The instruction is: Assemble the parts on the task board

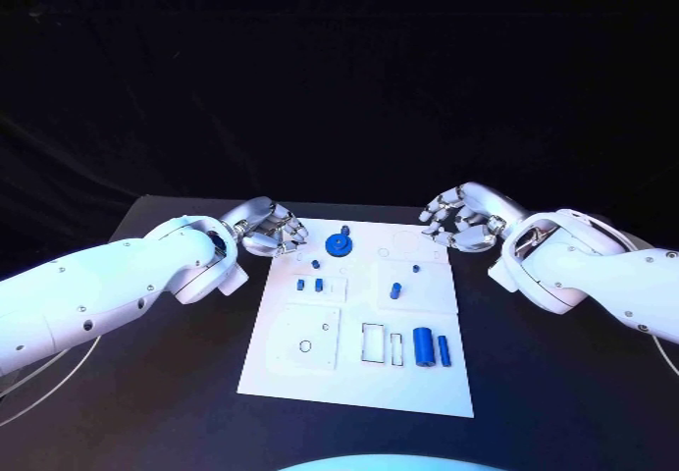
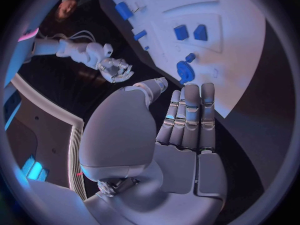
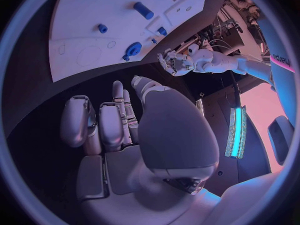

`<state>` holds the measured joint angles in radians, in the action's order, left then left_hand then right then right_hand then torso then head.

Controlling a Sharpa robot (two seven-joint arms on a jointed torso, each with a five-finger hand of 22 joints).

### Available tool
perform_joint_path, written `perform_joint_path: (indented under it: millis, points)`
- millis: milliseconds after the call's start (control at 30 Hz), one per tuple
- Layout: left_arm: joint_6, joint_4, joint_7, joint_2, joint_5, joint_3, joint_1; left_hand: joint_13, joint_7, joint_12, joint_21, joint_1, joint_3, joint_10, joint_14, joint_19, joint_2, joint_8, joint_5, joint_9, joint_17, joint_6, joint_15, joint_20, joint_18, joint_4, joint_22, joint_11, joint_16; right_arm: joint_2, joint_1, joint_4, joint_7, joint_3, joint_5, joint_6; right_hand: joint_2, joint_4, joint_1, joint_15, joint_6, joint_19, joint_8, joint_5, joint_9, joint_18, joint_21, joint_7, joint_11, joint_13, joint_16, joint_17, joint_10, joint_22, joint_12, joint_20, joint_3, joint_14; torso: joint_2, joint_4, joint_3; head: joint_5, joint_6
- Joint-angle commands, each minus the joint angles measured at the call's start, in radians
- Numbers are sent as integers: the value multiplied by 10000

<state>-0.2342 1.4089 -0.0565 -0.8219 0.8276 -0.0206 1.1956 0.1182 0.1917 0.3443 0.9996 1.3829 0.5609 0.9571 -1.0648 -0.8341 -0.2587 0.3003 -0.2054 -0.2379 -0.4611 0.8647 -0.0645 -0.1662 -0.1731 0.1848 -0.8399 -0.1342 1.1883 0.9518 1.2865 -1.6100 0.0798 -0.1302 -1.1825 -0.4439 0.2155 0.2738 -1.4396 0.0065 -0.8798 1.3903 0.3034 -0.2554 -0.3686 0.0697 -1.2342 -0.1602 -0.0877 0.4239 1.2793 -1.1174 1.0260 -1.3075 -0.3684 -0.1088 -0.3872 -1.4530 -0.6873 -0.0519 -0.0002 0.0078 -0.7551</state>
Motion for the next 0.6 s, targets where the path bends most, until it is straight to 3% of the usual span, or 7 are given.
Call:
perform_joint_path:
  millis: [33,233,500,533,600]
  points:
    - [-1028,247,-1581,-152,-3748,-6,0,143,-113,349,-128,-7,-81,491,-87,-56,121,149,-3,-79,95,311,116,50,-127,31,101,133,-59,-49,-73,42,568,-3,-1892,1337,35,-15,-110,2,-91,75,-64,64,21,61,-71,-19,4,-222,73,-65,112,-498,222,-2,-113,-108,-9,0,-21,-83,31]
    - [-1215,778,-2355,-490,-6023,-46,-36,225,-185,547,-274,30,-99,643,-87,-125,149,185,-6,-99,206,367,194,123,-124,34,208,226,-206,-232,-205,131,880,-5,-3409,1662,166,-15,-135,34,-194,197,-162,271,68,11,-286,-26,-42,-784,208,-272,177,-676,784,-32,-242,-181,-10,-15,-32,-317,19]
    - [-1032,1360,-2914,-742,-7239,-67,-138,327,-248,787,-379,131,-73,855,-140,-211,250,249,-16,-133,282,474,276,190,-121,-19,288,322,-293,-518,-317,274,1324,-19,-4594,2053,240,-42,-167,70,-222,266,-239,306,101,-17,-411,-77,-91,-1084,292,-399,195,-779,1068,-62,-300,-222,-18,-1,-30,-493,-3]
    - [-997,1407,-2947,-759,-7309,-67,-147,331,-247,796,-385,137,-71,858,-139,-214,254,250,-16,-133,287,474,279,194,-121,-23,292,324,-299,-558,-335,302,1383,-21,-4692,2100,257,-55,-212,118,-188,288,-334,764,147,-29,-452,-148,-153,-1281,305,-422,216,-822,1240,-102,-420,-228,-18,-2,-36,-501,-4]
    - [-929,1478,-3005,-786,-7397,-68,-160,334,-245,802,-391,145,-67,857,-136,-217,261,248,-18,-133,292,472,281,197,-121,-28,296,325,-307,-626,-380,351,1478,-24,-4860,2168,281,-48,-207,138,-173,280,-384,893,172,-24,-437,-172,-171,-1377,296,-414,227,-823,1319,-119,-483,-221,-18,-2,-26,-512,-15]
